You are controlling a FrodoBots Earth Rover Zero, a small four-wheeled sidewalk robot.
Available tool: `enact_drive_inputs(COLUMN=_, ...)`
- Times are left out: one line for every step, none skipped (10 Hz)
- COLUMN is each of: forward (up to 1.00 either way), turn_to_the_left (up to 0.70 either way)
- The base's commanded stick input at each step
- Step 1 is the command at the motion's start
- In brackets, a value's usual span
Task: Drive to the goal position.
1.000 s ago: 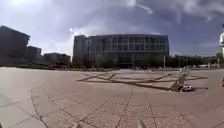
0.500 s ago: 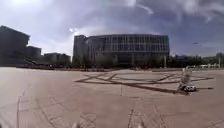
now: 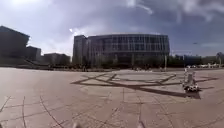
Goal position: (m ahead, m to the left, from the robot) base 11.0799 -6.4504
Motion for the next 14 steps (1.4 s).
enact_drive_inputs(forward=0.70, turn_to_the_left=-0.05)
enact_drive_inputs(forward=0.70, turn_to_the_left=-0.05)
enact_drive_inputs(forward=0.70, turn_to_the_left=-0.05)
enact_drive_inputs(forward=0.70, turn_to_the_left=-0.05)
enact_drive_inputs(forward=0.70, turn_to_the_left=-0.05)
enact_drive_inputs(forward=0.70, turn_to_the_left=-0.05)
enact_drive_inputs(forward=0.70, turn_to_the_left=-0.05)
enact_drive_inputs(forward=0.70, turn_to_the_left=-0.05)
enact_drive_inputs(forward=0.70, turn_to_the_left=-0.05)
enact_drive_inputs(forward=0.70, turn_to_the_left=-0.05)
enact_drive_inputs(forward=0.70, turn_to_the_left=-0.05)
enact_drive_inputs(forward=0.70, turn_to_the_left=-0.05)
enact_drive_inputs(forward=0.70, turn_to_the_left=-0.05)
enact_drive_inputs(forward=0.70, turn_to_the_left=-0.05)
